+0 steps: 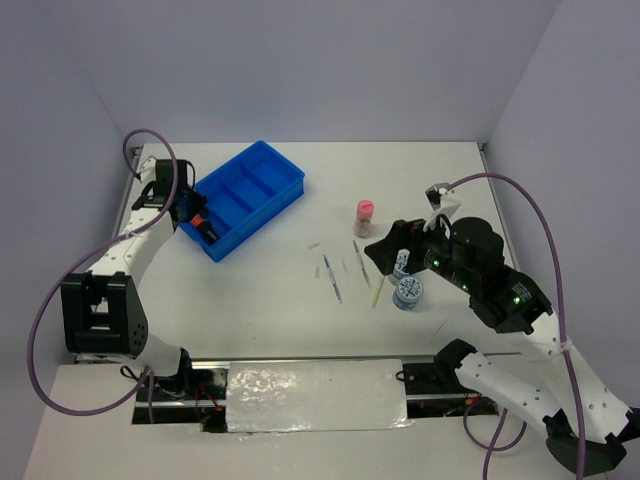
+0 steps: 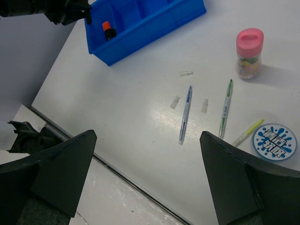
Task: Sort the stationery into containers
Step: Place the pen in the storage box.
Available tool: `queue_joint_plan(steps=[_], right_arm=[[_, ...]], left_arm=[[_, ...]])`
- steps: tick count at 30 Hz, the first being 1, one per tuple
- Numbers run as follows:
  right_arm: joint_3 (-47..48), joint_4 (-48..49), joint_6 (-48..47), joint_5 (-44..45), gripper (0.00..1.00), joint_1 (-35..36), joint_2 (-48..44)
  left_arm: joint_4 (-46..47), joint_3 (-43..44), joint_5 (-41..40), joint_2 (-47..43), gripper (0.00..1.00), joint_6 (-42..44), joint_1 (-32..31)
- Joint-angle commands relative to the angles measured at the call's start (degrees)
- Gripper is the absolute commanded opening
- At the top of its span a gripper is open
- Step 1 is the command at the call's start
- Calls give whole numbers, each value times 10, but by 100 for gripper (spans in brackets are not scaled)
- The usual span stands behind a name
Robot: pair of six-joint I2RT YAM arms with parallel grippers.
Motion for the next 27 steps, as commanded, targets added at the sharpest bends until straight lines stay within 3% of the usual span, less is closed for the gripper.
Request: queue_joint_plan(steps=[1, 6, 8, 13, 14, 21, 23, 27], right_arm=[[0, 35, -6, -8, 100, 3, 6], [-10, 51, 0, -18, 100, 2, 19], [-11, 55, 4, -24, 100, 3, 27], [-11, 63, 7, -52, 100, 3, 41], [-9, 64, 7, -58, 100, 3, 47], [-10, 55, 18, -18, 97, 7, 114], [-8, 48, 21, 7, 93, 21, 158], [1, 44, 20, 88, 79, 58, 244]], left_arm=[[40, -20, 11, -7, 20, -25, -1], [32, -35, -5, -1, 28, -30, -1], [33, -39, -7, 1, 36, -33, -1], [25, -20, 1, 12, 82, -25, -1], [22, -18, 2, 10, 85, -26, -1], [-2, 10, 57, -70, 94, 16, -1], [-34, 27, 69, -113, 99, 69, -15], [-109, 44, 83, -192, 99, 157, -60]])
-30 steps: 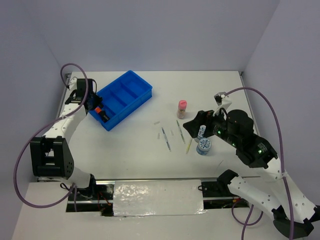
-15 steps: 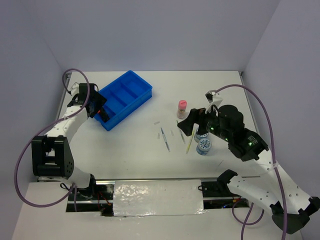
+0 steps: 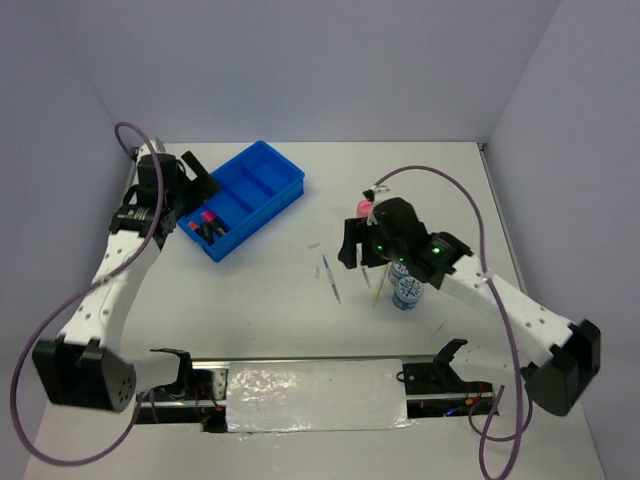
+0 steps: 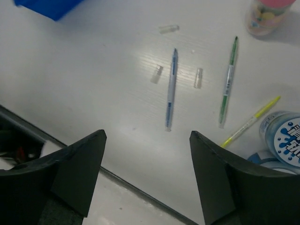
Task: Sort the stationery into containers
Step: Place the pen in the storage box, then pick up the pen from the center of the board.
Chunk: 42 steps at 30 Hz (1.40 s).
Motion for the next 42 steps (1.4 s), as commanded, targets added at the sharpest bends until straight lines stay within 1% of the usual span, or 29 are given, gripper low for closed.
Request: queue_joint_plan(steps=[1, 2, 3, 4, 6, 7, 10, 11, 12, 15, 18, 22, 24, 25, 27, 29, 38, 39, 41, 42], right_arm=[[13, 12, 1, 80, 76, 30, 77], [17, 17, -4, 81, 69, 39, 95], [19, 19, -9, 82, 64, 41, 111], [21, 22, -9, 88, 57, 45, 143], [25, 36, -16, 87, 56, 53, 171], [27, 40, -16, 93, 56, 54, 198], [40, 52, -14, 92, 56, 57, 249], [54, 52, -13, 95, 56, 59, 263], [65, 53, -15, 97, 56, 65, 285], [78, 58, -16, 107, 55, 68, 323], [89, 61, -17, 106, 51, 68, 358], [97, 69, -13, 102, 50, 70, 389], [102, 67, -14, 104, 45, 71, 405], [103, 65, -12, 107, 44, 71, 410], [104, 65, -12, 111, 36, 72, 419], [104, 62, -10, 116, 33, 71, 425], [81, 85, -4, 107, 32, 77, 454], [80, 86, -3, 108, 25, 77, 457], [73, 86, 2, 110, 16, 77, 454], [72, 84, 4, 110, 7, 78, 448]], left_arm=[[-57, 18, 46, -111, 99, 115, -30], [-68, -4, 61, -136, 99, 132, -31], [-70, -17, 82, -182, 99, 161, -31], [-73, -30, 85, -203, 99, 173, -31], [-91, -62, 91, -239, 99, 216, -31], [-92, -75, 74, -273, 99, 223, -31], [-76, -147, -7, -336, 99, 218, -31], [-74, -166, -11, -345, 99, 215, -31], [-79, -166, -1, -352, 99, 211, -32], [-62, -170, 17, -356, 99, 216, -31], [-71, -166, 20, -336, 99, 219, -31], [-75, -164, 22, -328, 99, 219, -32], [-72, -167, 26, -331, 99, 220, -32], [-71, -167, 27, -332, 99, 220, -31], [-70, -169, 32, -335, 99, 221, -32], [-70, -169, 32, -335, 99, 221, -32], [-68, -172, 37, -333, 99, 221, -32], [-68, -172, 38, -333, 99, 221, -32], [-63, -174, 49, -329, 99, 222, -32], [-61, -175, 53, -321, 99, 220, -32]])
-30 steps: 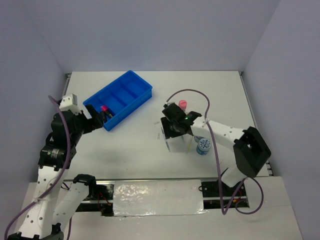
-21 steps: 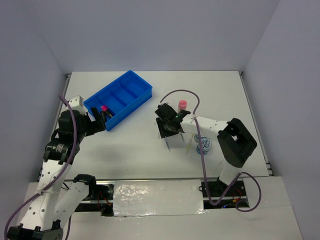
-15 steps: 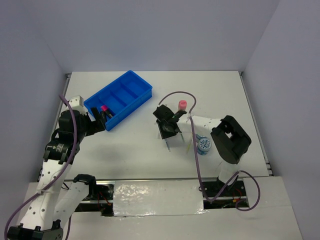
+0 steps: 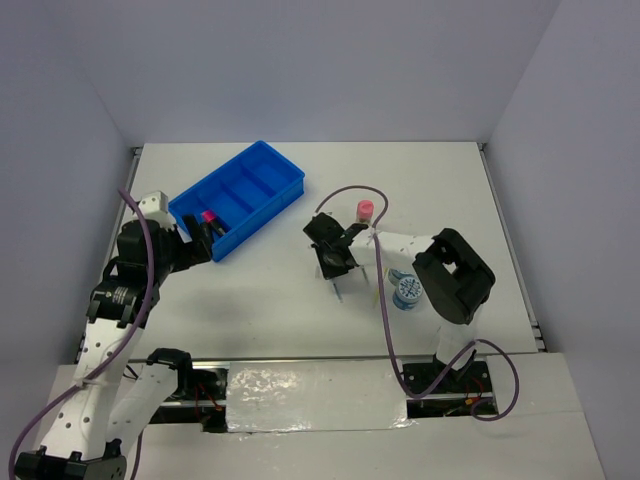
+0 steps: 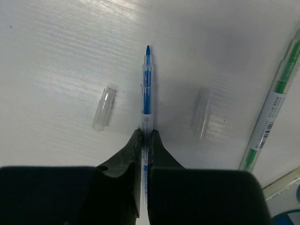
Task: Sort the stationery into containers
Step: Pick up the pen from the center of the board.
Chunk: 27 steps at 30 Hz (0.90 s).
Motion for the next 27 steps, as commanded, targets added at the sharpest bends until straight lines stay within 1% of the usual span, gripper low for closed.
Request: queue_joint_plan(steps=[1, 4, 5, 7, 8, 9, 10, 11, 12, 13, 14, 15, 16, 17, 18, 19, 20, 21, 22, 23, 24, 25, 27], right_arm=[[-13, 15, 19, 7, 1, 10, 0], [-18, -11, 39, 40, 0, 17, -56], [-18, -20, 43, 48, 0, 20, -95], [-14, -47, 55, 65, 0, 28, -141], [-15, -55, 58, 70, 0, 32, -191], [-18, -71, 66, 79, 0, 33, -219], [-20, -78, 69, 84, 0, 36, -246], [-25, -85, 74, 87, 0, 36, -300], [-32, -90, 79, 90, 0, 36, -328], [-35, -102, 79, 95, 0, 36, -353], [-38, -108, 78, 99, 0, 36, -397], [-39, -128, 78, 110, 0, 35, -414], [-39, -139, 78, 117, 0, 35, -444], [-48, -142, 75, 123, 0, 31, -455], [-55, -145, 72, 129, 0, 25, -466], [-59, -150, 72, 126, 0, 15, -480], [-67, -156, 71, 124, 0, 5, -487], [-71, -165, 73, 125, 0, 2, -493], [-77, -166, 73, 127, 0, 0, -508], [-85, -165, 70, 124, 0, -1, -515], [-89, -163, 69, 122, 0, -3, -522], [-92, -163, 67, 122, 0, -5, -533], [-92, -171, 62, 119, 0, -8, -539]], left_arm=[[30, 7, 13, 12, 99, 12, 0], [1, 29, 2, 61, 99, -2, -6], [-4, 32, -2, 81, 99, -16, -13], [1, 31, -3, 89, 99, -33, -29], [9, 30, -24, 95, 99, -60, -59], [19, 26, -37, 98, 99, -75, -82], [30, 20, -55, 105, 99, -107, -107], [46, 18, -93, 129, 99, -123, -162], [53, 17, -105, 147, 99, -138, -189], [58, 21, -114, 166, 98, -151, -211], [76, 22, -122, 209, 96, -176, -257], [86, 30, -136, 232, 94, -187, -279], [95, 34, -145, 254, 92, -205, -315], [104, 42, -163, 301, 89, -212, -330], [107, 61, -174, 328, 83, -221, -345], [111, 71, -181, 351, 66, -229, -370], [116, 83, -184, 399, 61, -232, -379], [118, 109, -182, 426, 58, -235, -388], [118, 123, -181, 476, 57, -237, -400], [118, 138, -181, 500, 57, -237, -407], [113, 166, -177, 524, 55, -236, -410], [108, 181, -179, 567, 54, -237, -417], [97, 215, -180, 602, 54, -237, -423]])
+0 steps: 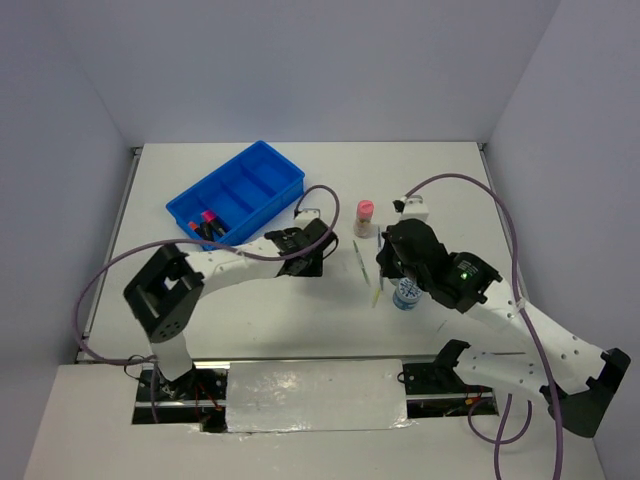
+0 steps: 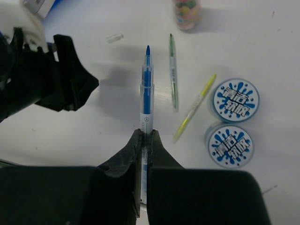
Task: Sort the stationery into containers
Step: Pick up the pen from the center of the board, then close the pen cap on the pen.
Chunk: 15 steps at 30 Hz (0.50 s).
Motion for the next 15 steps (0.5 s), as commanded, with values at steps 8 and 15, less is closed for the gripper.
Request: queue_joint_plan(steps=[8, 15], right_arm=[[-12, -18, -18, 5, 0, -10, -39], [-23, -6, -26, -2, 0, -13, -45]], left_arm=[[3, 94, -8, 110, 56, -15, -10], [-17, 112, -14, 140, 55, -16, -13]])
